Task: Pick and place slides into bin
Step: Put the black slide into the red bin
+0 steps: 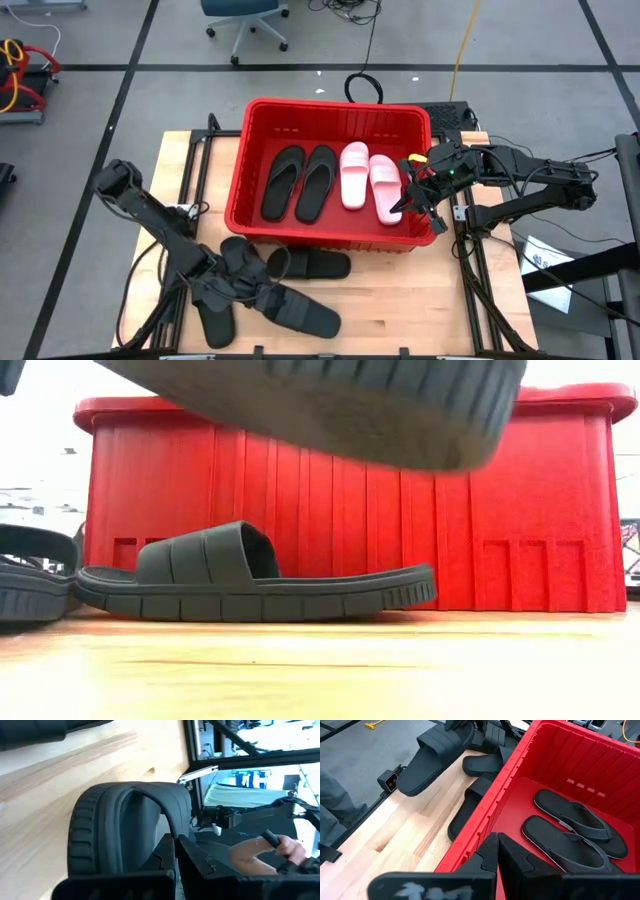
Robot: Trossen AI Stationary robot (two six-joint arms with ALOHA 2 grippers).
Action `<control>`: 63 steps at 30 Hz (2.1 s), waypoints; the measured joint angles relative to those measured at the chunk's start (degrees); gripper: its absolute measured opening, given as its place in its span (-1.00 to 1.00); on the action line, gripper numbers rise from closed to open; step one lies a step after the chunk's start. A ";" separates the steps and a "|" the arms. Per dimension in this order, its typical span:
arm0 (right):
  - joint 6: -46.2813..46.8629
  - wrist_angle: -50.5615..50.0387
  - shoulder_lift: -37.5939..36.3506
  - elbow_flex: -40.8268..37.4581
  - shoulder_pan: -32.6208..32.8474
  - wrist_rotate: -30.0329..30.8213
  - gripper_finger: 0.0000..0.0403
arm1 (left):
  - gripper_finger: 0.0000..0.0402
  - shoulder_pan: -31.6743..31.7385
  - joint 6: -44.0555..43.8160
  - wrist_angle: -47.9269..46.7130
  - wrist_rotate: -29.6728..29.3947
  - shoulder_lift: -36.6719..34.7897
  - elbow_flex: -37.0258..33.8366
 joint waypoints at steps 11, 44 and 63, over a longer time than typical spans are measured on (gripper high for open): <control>-0.02 1.11 0.00 0.00 0.00 0.00 -1.00 | -1.00 0.04 3.94 0.95 -0.10 -8.70 0.17; 0.11 4.39 0.00 0.00 0.00 0.04 -1.00 | -1.00 20.86 44.57 -59.37 -2.82 -22.92 42.59; 0.32 6.77 0.00 0.00 0.00 0.02 -1.00 | -1.00 43.78 79.73 -75.13 8.33 -21.96 52.52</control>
